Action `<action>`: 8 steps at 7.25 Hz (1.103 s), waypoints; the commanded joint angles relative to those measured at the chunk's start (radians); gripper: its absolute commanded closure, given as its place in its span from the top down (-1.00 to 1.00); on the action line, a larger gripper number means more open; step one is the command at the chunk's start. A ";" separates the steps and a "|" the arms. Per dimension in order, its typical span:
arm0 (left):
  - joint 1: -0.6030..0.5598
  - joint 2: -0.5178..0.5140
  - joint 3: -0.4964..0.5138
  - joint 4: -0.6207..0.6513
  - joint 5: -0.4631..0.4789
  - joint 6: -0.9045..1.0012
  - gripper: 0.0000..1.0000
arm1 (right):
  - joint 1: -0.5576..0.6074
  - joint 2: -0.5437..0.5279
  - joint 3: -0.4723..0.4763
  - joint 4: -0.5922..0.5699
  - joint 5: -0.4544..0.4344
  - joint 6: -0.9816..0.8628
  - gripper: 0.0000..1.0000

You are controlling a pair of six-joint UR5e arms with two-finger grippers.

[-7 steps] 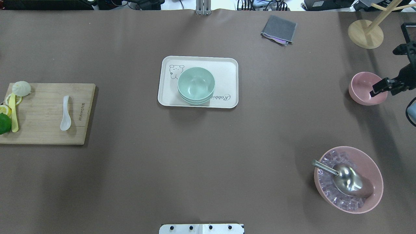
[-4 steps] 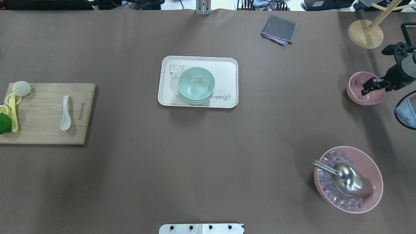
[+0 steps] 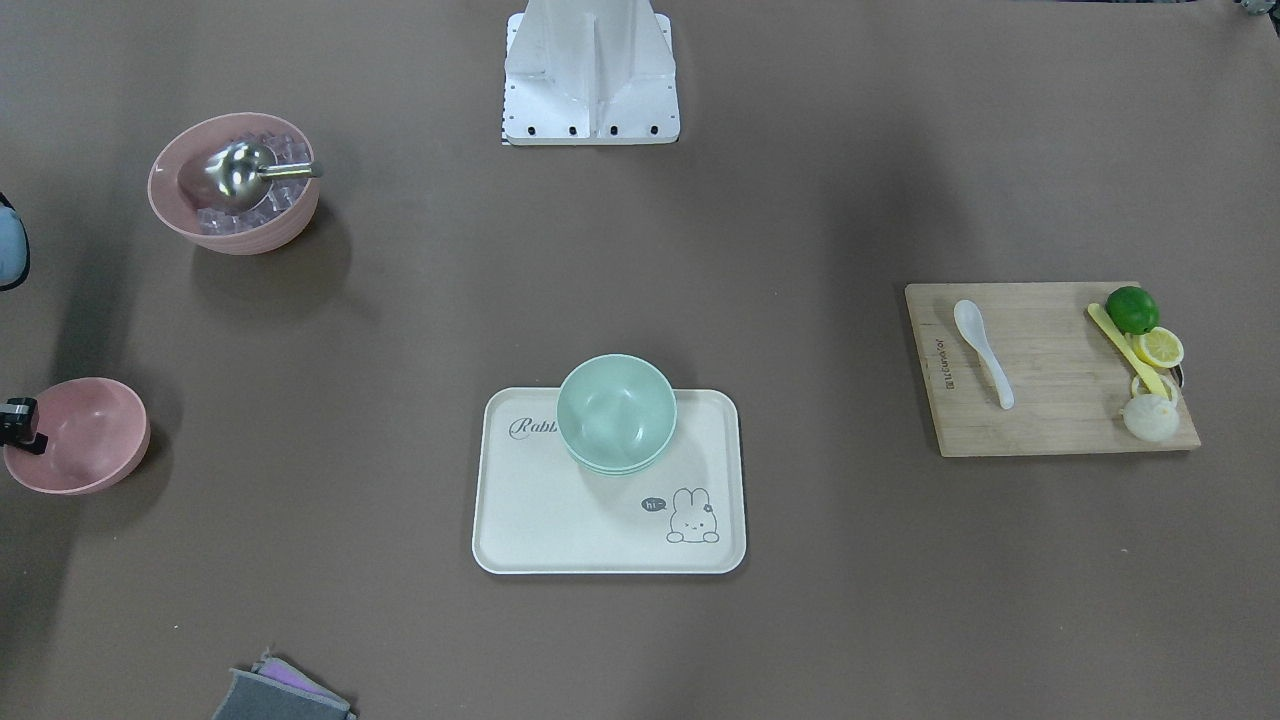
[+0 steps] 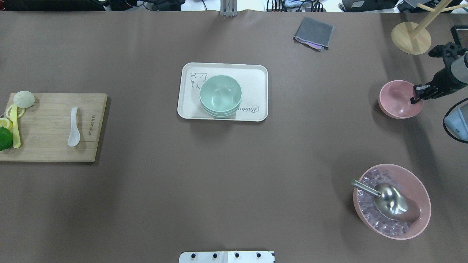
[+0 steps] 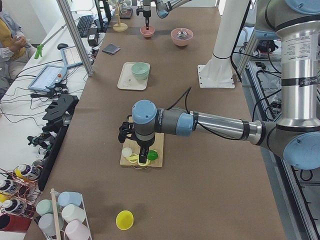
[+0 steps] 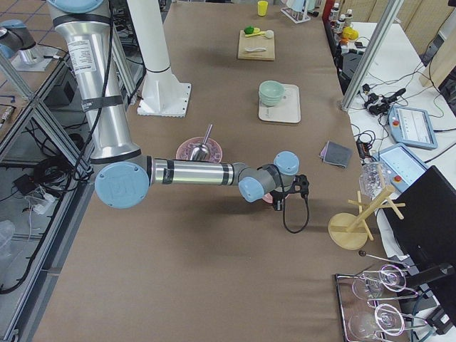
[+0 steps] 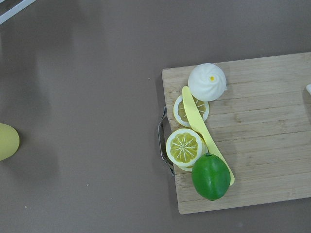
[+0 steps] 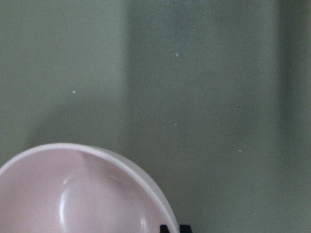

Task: Stack pink bowl on green and place spoon
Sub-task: 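Lower the right gripper onto the rim of the small pink bowl and grasp it, then carry the pink bowl onto the green bowl while the left gripper reaches for the spoon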

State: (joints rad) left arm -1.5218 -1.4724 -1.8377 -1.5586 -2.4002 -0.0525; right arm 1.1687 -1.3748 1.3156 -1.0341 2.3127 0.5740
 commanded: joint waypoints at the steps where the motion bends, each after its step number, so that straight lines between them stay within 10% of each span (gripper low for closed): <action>1: 0.118 -0.102 -0.012 -0.009 -0.024 -0.302 0.95 | -0.001 0.026 0.123 -0.010 0.062 0.202 -1.00; 4: 0.395 -0.248 -0.005 -0.051 0.094 -0.724 0.95 | -0.182 0.254 0.205 -0.063 0.059 0.715 -1.00; 8: 0.537 -0.355 0.195 -0.139 0.191 -0.894 0.86 | -0.415 0.540 0.188 -0.162 -0.194 1.035 -1.00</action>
State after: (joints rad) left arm -1.0009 -1.8075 -1.6978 -1.6629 -2.2142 -0.9189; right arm 0.8135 -0.9211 1.5070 -1.1370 2.2049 1.5507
